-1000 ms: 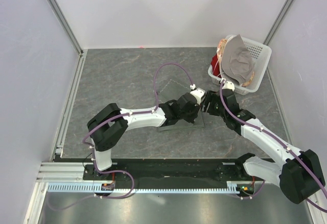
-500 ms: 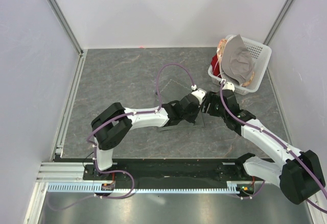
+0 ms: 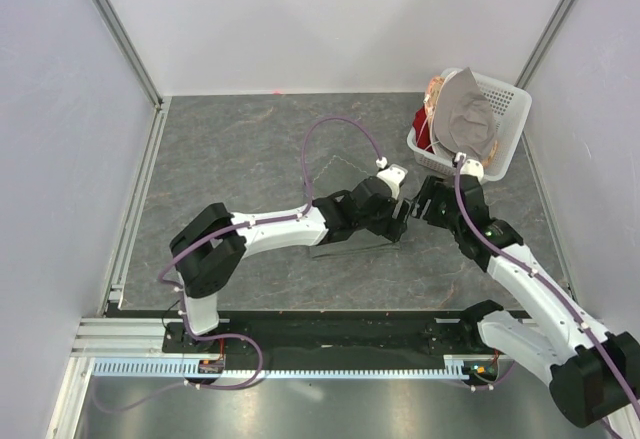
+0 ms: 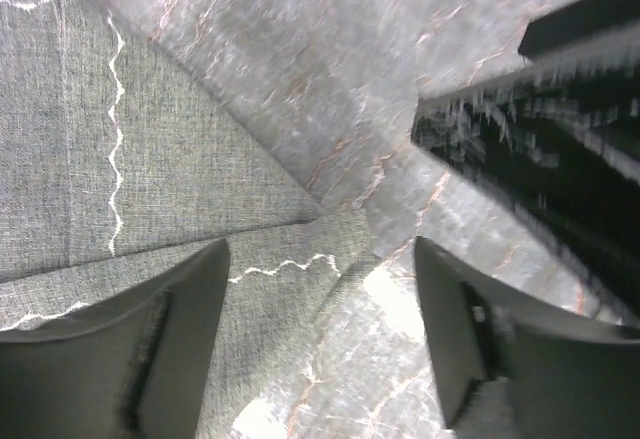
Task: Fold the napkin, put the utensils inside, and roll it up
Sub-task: Fold the napkin
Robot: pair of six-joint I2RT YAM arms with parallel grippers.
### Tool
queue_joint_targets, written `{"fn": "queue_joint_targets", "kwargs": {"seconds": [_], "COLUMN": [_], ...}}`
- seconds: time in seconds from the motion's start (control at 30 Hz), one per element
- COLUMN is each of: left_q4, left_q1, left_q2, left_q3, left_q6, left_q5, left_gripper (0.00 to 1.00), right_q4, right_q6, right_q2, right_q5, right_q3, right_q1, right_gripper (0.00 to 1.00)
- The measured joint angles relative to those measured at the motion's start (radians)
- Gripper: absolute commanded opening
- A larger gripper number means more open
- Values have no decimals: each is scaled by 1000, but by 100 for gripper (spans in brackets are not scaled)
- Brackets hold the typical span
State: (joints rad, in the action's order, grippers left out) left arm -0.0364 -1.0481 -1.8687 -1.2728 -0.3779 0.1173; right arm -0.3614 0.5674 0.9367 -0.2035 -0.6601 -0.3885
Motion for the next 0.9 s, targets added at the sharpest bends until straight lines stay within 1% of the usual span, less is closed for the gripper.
{"fn": "queue_joint_targets", "kwargs": {"seconds": [0.13,0.17,0.27,0.37,0.43,0.53,0.57,0.7,0.8,0.9], "left_q4": [-30,-39,-64,-114,-158,-212,-230,-283,-312,-326], "left_q1": [-5,-6,-6,1,18,100,150,286,332,354], "left_q2": [58,77,151,248,298,366,389,465,517,564], "left_q3": [0,0,19,55,73,132,170,317,402,465], "left_q6": [-1,-2,-5,-13,-38,-102,-132,-211,-252,-285], "left_q5": [13,26,85,153,175,144,124,85,35,-8], "left_gripper": [95,100,100,100,100,100,100,100,100,100], "right_q4": [-14,-11,-5,26,53,70,70,76,95,116], "right_q6": [-9,-11,-19,-24,-25,-24,-23,-21,-19,-16], "right_q2": [-18,-15,9,61,108,162,175,205,225,234], "right_q5": [27,37,98,194,261,331,349,388,406,413], "right_q3": [-28,-30,-29,-19,2,47,63,90,103,119], "right_q1": [37,42,50,50,50,50,50,50,50,50], "right_gripper": [75,75,75,73,73,73,73,73,73,73]}}
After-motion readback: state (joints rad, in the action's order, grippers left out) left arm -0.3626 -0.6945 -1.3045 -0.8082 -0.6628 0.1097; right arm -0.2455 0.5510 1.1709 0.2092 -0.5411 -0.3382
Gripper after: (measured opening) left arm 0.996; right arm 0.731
